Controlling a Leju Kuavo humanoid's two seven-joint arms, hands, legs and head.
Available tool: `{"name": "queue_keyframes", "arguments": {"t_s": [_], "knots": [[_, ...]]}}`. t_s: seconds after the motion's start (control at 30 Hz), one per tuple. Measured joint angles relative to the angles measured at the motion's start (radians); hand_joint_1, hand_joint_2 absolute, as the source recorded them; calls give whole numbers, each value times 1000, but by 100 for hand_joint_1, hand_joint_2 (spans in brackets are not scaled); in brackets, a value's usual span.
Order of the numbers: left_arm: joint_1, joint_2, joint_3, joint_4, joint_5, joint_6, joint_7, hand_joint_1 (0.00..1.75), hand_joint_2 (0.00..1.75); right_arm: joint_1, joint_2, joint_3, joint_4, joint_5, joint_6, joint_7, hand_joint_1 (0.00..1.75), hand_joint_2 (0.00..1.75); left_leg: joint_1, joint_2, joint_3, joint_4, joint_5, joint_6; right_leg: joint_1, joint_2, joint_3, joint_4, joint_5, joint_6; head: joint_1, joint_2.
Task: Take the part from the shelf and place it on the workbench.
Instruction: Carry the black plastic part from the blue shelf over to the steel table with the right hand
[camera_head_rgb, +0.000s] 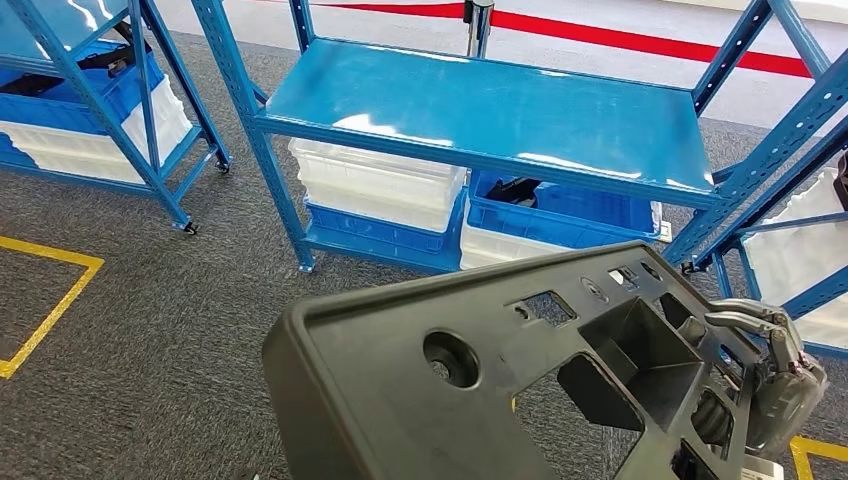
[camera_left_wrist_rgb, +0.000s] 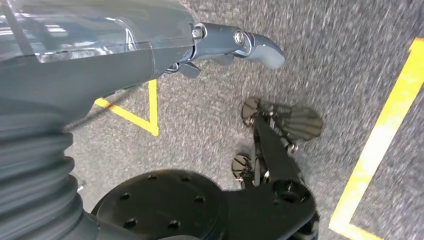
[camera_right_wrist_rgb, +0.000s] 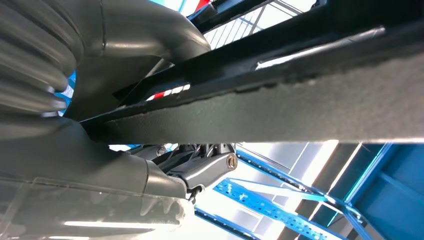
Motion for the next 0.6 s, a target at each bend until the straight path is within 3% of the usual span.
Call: {"name": "queue_keyframes", "arguments": {"t_s": [0.07,0.17,0.3,0.43,0.6], "knots": [[-1,0,0,0,0,0,0,0,175,-1,0,0,0,0,0,0,110,175,-3,0,-7,2,4,-7,4,1,26,-64,11,-4,1,0],[-1,0,0,0,0,0,0,0,175,0,0,0,0,1,0,0,110,175,-4,0,-13,3,5,-21,1,1,21,-70,13,-9,0,0],[-1,0,0,0,0,0,0,0,175,0,0,0,0,1,0,0,110,175,-3,0,-9,-7,13,-1,6,0,21,-68,12,-7,-10,0],[0,0,0,0,0,-1,0,0,175,-1,0,0,0,1,0,0,110,175,0,0,-8,-13,19,-15,8,0,19,-68,16,-12,-10,0],[0,0,0,0,0,-1,0,0,175,-1,0,0,0,1,0,0,110,175,1,0,-8,-15,24,-22,10,0,19,-69,19,-14,-12,0]]}}
